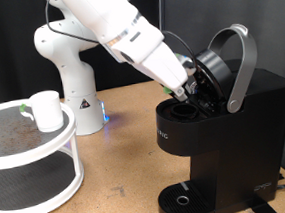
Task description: Make a cup of coffee with the keurig machine
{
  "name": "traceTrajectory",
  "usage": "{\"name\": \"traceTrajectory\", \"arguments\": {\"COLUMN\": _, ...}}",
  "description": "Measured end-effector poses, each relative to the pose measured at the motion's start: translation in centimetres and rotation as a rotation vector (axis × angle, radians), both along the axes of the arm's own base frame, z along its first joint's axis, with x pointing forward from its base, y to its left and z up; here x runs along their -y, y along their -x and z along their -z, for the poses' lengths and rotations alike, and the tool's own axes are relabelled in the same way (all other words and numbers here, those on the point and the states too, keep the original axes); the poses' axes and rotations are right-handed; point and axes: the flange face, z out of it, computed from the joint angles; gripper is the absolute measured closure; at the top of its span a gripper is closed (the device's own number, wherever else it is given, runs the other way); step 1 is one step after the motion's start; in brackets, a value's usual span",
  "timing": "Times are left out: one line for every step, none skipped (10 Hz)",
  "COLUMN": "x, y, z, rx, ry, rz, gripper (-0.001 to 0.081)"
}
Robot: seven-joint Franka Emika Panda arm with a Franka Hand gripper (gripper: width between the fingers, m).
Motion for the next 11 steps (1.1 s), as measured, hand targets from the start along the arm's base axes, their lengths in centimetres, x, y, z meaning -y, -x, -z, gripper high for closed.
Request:
{"name": "traceTrajectory", "arguments": {"x": -0.3, "y": -0.2, "z": 0.6, "rx": -0.006, "ry": 0.014, "rz": -0.001, "gripper": 0.0366}}
{"name": "traceTrajectory", "arguments": {"x": -0.5, "y": -0.3, "z": 1.1, "rx": -0.008, "ry": 0.028, "rz": -0.003, "gripper": 0.0366}}
{"name": "traceTrajectory", "arguments": {"x": -0.7, "y": -0.4, "z": 1.6, "rx": -0.015, "ry": 0.041, "rz": -0.007, "gripper": 0.0366}}
{"name": "traceTrajectory", "arguments": {"x": -0.8, "y": -0.4, "z": 2.0, "rx": -0.025, "ry": 0.054, "rz": -0.011, "gripper": 0.0366}}
{"name": "traceTrajectory", "arguments": {"x": -0.9, "y": -0.5, "z": 2.4, "rx": -0.035, "ry": 0.067, "rz": -0.014, "gripper": 0.0366}}
{"name": "traceTrajectory", "arguments": {"x": -1.0, "y": -0.5, "z": 2.7, "rx": -0.041, "ry": 0.072, "rz": -0.016, "gripper": 0.0366}}
{"name": "traceTrajectory", "arguments": {"x": -1.2, "y": -0.5, "z": 2.7, "rx": -0.042, "ry": 0.077, "rz": -0.021, "gripper": 0.0366}}
{"name": "traceTrajectory", "arguments": {"x": -1.2, "y": -0.5, "z": 2.7, "rx": -0.042, "ry": 0.082, "rz": -0.022, "gripper": 0.0366}}
{"name": "traceTrajectory", "arguments": {"x": -1.3, "y": -0.5, "z": 2.7, "rx": -0.044, "ry": 0.087, "rz": -0.020, "gripper": 0.0366}}
{"name": "traceTrajectory", "arguments": {"x": -1.5, "y": -0.5, "z": 2.7, "rx": -0.042, "ry": 0.090, "rz": -0.020, "gripper": 0.0366}}
{"name": "traceTrajectory", "arguments": {"x": -1.6, "y": -0.5, "z": 2.8, "rx": -0.040, "ry": 0.093, "rz": -0.020, "gripper": 0.0366}}
